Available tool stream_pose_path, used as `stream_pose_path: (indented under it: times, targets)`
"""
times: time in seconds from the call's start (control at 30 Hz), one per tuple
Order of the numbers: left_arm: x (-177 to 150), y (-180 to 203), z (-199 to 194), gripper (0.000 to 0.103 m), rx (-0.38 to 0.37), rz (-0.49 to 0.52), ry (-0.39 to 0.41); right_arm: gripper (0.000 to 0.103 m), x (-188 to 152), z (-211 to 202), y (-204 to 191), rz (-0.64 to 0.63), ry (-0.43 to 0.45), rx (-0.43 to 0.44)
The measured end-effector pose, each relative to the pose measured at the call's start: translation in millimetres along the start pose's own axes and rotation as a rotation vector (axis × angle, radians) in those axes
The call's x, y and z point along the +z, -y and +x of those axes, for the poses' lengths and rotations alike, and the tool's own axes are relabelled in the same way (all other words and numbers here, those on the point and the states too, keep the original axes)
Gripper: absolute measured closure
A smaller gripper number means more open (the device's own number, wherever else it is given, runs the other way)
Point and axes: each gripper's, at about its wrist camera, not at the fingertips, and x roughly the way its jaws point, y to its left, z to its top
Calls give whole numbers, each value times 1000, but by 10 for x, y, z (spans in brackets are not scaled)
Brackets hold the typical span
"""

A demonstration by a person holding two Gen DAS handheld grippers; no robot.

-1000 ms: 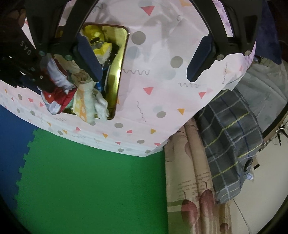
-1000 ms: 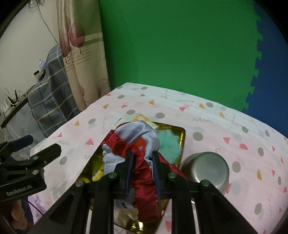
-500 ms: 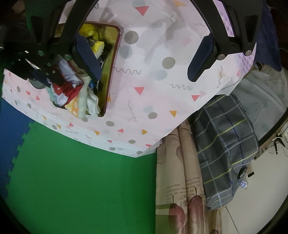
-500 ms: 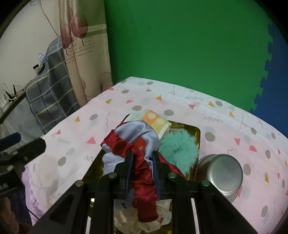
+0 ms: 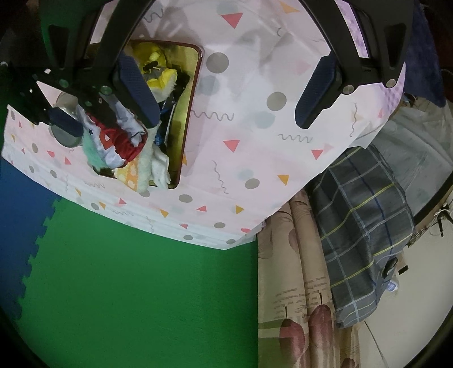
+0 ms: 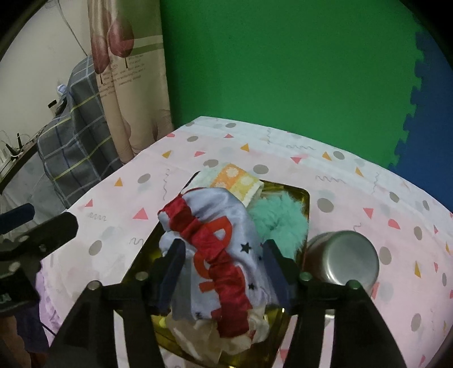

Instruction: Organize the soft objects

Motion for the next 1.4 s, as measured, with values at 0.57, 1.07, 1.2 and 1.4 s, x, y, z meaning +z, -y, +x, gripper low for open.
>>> stream_pose_path:
  times: [0.57, 1.07, 1.2, 1.4]
  targets:
    - [-17, 188, -114, 7, -20, 43, 3, 42, -425, -652, 32, 18, 12, -24]
    - [-35, 287, -185, 5, -37, 65, -1, 42, -594, -746, 53, 8, -15, -38]
    - [-44, 310, -173, 5, -38, 72, -11, 42, -598, -749, 66, 15, -17, -41]
    - [-43, 320, -179, 5, -42, 77, -10, 42, -601, -745, 69, 16, -19, -38]
